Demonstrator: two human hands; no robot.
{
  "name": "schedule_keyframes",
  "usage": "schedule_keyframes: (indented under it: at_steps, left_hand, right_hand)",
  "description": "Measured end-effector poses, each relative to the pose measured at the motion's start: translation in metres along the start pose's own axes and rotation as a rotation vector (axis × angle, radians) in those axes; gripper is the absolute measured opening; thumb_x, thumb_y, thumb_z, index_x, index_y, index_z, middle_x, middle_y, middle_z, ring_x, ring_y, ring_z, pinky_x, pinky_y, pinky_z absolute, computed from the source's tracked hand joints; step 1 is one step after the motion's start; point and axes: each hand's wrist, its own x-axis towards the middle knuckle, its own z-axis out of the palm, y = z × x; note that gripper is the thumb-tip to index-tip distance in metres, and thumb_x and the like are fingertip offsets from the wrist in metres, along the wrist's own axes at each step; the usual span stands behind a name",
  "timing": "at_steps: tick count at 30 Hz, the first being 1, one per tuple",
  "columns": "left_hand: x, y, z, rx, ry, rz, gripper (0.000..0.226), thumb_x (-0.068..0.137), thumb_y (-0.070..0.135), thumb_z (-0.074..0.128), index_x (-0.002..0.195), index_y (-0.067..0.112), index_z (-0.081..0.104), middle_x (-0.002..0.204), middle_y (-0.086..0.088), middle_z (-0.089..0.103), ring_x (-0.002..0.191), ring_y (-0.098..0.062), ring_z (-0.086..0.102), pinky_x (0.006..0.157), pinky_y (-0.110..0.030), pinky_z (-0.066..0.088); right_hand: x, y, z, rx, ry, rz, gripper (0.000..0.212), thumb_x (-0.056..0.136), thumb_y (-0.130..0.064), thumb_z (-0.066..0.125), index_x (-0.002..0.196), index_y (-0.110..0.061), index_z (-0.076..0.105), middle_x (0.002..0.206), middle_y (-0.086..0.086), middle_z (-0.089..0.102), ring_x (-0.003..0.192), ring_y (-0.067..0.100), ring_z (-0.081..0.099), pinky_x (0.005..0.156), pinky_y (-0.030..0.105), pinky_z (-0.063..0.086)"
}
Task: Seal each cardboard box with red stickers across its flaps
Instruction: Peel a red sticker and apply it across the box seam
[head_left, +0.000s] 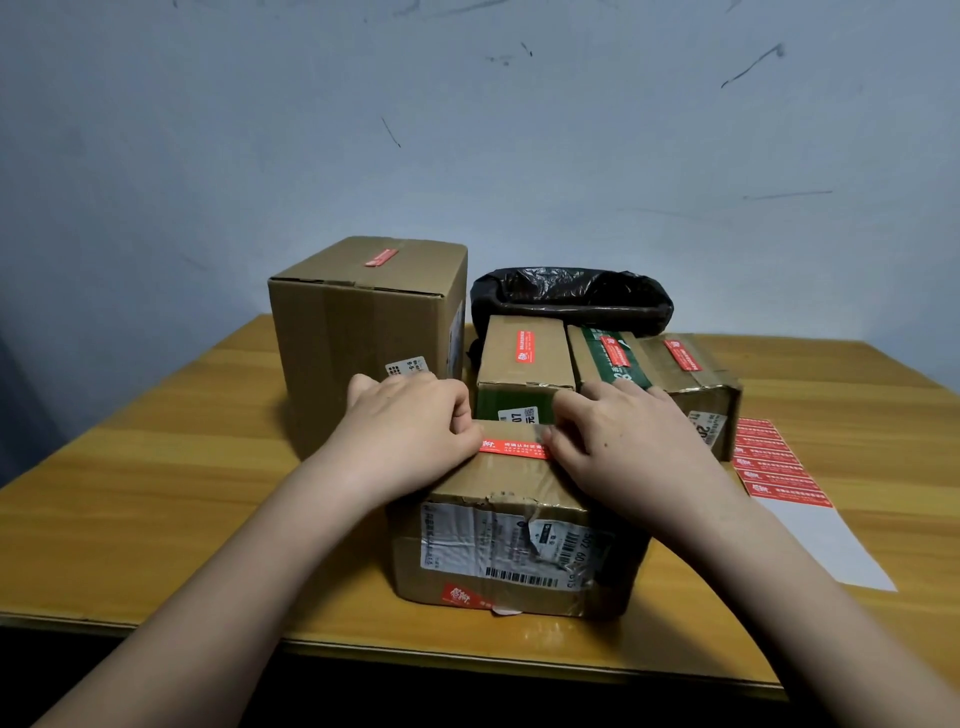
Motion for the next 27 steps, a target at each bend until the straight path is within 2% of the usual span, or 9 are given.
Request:
schedule_keyframes:
  at_steps: [7, 12, 18, 21, 23, 25, 27]
  left_hand:
    - [-0.008, 0.001, 0.005, 0.007, 0.078, -0.037, 0.024, 0.092, 0.046, 0.043, 0.077, 0.029, 0.049, 0.085, 0.012, 0.048, 0.089, -0.012, 0.046, 0.082, -0.033, 0.026]
    - [-0.013, -0.001, 0.009, 0.009, 0.138, -0.112, 0.029, 0.088, 0.055, 0.043, 0.076, 0.028, 0.042, 0.092, 0.01, 0.046, 0.091, -0.014, 0.043, 0.081, -0.033, 0.023]
    - [-0.018, -0.007, 0.013, -0.189, 0.075, -0.156, 0.02, 0.089, 0.051, 0.048, 0.087, 0.033, 0.043, 0.106, 0.009, 0.044, 0.103, -0.013, 0.04, 0.086, -0.032, 0.025]
    - [-0.018, -0.009, 0.01, -0.2, 0.008, -0.161, 0.015, 0.092, 0.049, 0.047, 0.091, 0.034, 0.045, 0.112, 0.009, 0.043, 0.11, -0.013, 0.039, 0.091, -0.036, 0.027]
    - [-0.02, -0.01, 0.01, -0.202, 0.027, -0.15, 0.008, 0.094, 0.043, 0.045, 0.097, 0.035, 0.046, 0.115, 0.011, 0.044, 0.114, -0.013, 0.04, 0.095, -0.037, 0.027]
    - [-0.026, -0.011, 0.011, -0.213, 0.103, -0.11, 0.014, 0.098, 0.038, 0.041, 0.109, 0.037, 0.048, 0.121, 0.015, 0.045, 0.119, -0.008, 0.039, 0.099, -0.035, 0.026]
    - [-0.036, -0.009, 0.011, -0.253, 0.189, -0.007, 0.031, 0.098, 0.042, 0.032, 0.125, 0.039, 0.046, 0.127, 0.023, 0.043, 0.121, 0.006, 0.032, 0.102, -0.028, 0.022]
  right_hand:
    - [-0.002, 0.0, 0.001, 0.026, 0.016, 0.054, 0.032, 0.097, -0.052, 0.032, 0.11, -0.026, 0.048, 0.113, -0.004, 0.058, 0.108, 0.018, 0.051, 0.088, 0.034, 0.036]
    - [-0.005, 0.0, 0.003, 0.09, 0.017, 0.1, 0.025, 0.096, -0.053, 0.036, 0.097, -0.027, 0.033, 0.112, -0.006, 0.058, 0.107, 0.018, 0.048, 0.09, 0.035, 0.034]
    - [-0.005, 0.004, 0.008, 0.186, 0.007, 0.123, 0.018, 0.097, -0.043, 0.043, 0.102, -0.026, 0.043, 0.109, -0.006, 0.056, 0.102, 0.017, 0.046, 0.086, 0.035, 0.038]
    - [-0.005, 0.009, 0.008, 0.261, 0.015, 0.107, 0.009, 0.097, -0.033, 0.048, 0.102, -0.025, 0.047, 0.101, -0.009, 0.054, 0.099, 0.016, 0.046, 0.085, 0.032, 0.04]
    - [-0.004, 0.013, 0.008, 0.317, 0.032, 0.089, 0.004, 0.097, -0.026, 0.05, 0.1, -0.025, 0.052, 0.098, -0.01, 0.051, 0.1, 0.015, 0.048, 0.084, 0.03, 0.039]
    - [-0.008, 0.017, 0.008, 0.371, 0.074, 0.078, 0.015, 0.097, -0.021, 0.047, 0.105, -0.025, 0.058, 0.106, -0.007, 0.054, 0.105, 0.014, 0.049, 0.088, 0.03, 0.039]
    - [-0.019, 0.018, 0.006, 0.373, 0.108, 0.027, 0.029, 0.097, -0.033, 0.04, 0.119, -0.027, 0.06, 0.118, -0.01, 0.054, 0.112, 0.01, 0.046, 0.092, 0.03, 0.038]
